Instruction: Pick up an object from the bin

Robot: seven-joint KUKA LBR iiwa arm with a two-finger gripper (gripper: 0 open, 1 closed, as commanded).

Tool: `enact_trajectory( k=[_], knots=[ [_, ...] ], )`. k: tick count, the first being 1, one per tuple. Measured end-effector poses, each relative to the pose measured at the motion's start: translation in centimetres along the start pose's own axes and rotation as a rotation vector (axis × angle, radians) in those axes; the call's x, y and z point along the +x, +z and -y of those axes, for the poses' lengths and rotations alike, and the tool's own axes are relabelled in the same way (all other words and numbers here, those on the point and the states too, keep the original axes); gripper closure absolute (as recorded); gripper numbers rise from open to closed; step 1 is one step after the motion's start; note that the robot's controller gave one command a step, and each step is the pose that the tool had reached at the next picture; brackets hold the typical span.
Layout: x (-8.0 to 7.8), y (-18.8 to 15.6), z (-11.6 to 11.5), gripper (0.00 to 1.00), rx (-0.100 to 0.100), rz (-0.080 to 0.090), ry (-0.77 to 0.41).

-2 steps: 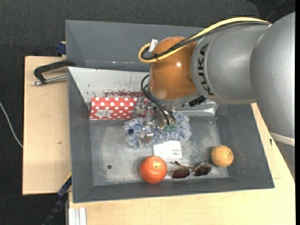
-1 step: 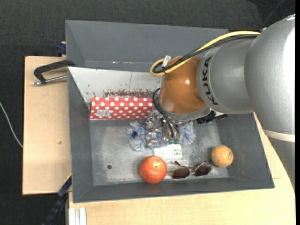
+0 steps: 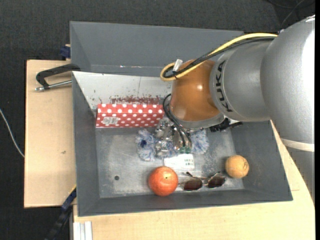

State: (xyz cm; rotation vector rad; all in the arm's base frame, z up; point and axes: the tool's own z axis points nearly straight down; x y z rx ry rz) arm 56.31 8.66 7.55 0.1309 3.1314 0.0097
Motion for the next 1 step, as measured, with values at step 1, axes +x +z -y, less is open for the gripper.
enact_trajectory(
  k=[1],
  knots=[
    [0.48,-14.39,-0.68,1.00,0.004,-0.001,-0.014]
  ],
)
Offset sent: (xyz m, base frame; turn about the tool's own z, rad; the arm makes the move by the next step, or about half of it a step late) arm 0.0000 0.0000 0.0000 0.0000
